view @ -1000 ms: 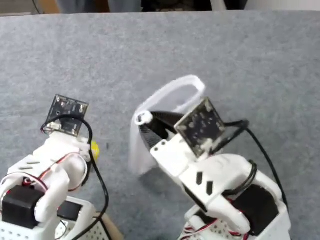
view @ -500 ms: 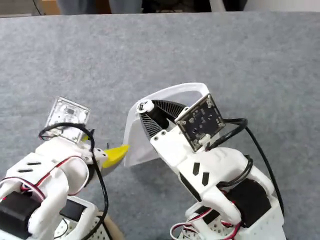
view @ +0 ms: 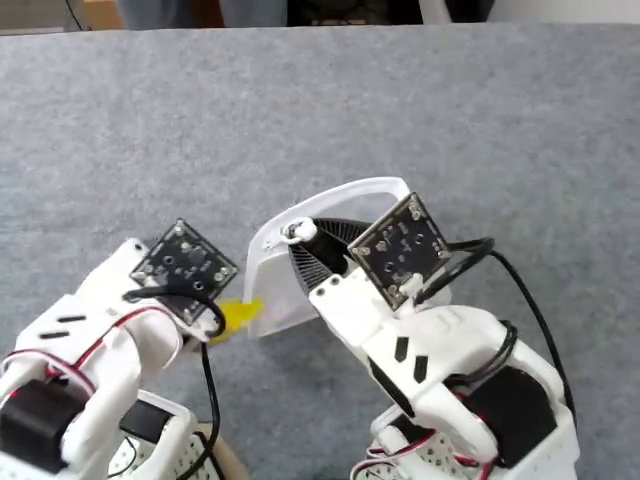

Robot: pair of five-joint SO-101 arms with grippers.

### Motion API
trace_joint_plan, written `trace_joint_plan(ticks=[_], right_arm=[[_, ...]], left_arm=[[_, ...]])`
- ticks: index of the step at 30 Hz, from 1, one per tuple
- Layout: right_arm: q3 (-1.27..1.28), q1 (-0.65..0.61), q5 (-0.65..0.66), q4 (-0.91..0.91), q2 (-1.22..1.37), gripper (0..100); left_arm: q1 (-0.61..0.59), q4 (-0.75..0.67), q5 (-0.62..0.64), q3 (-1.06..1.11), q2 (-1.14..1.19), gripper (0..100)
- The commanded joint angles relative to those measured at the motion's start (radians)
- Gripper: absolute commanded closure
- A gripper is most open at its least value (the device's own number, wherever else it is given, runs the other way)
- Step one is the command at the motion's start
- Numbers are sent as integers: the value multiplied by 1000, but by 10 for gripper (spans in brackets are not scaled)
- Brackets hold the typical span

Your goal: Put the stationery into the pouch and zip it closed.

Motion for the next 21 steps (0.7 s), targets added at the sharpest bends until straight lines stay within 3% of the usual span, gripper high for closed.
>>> trace_joint_plan(ticks=[1, 8, 13, 21], right_arm=[[-54, 11, 2, 20, -2, 986], [-58, -37, 0, 32, -2, 986], [-76, -72, 0, 32, -2, 986], [-93, -72, 0, 54, -2, 986]], left_arm=[[-8, -95, -77, 24, 9, 646], [191, -118, -77, 31, 9, 647], [205, -121, -83, 38, 11, 647], [203, -285, -84, 127, 11, 647]])
